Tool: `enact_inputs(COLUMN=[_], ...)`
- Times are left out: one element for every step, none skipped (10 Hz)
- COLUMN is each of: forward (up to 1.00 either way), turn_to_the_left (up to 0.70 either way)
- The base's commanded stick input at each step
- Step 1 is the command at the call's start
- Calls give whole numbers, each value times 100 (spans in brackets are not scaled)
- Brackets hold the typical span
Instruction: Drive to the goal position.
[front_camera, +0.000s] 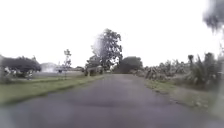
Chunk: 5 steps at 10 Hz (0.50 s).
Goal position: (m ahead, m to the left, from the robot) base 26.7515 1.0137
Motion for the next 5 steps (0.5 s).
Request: enact_inputs(forward=[85, 85, 85, 85, 85], turn_to_the_left=[0, 0, 0, 0, 0])
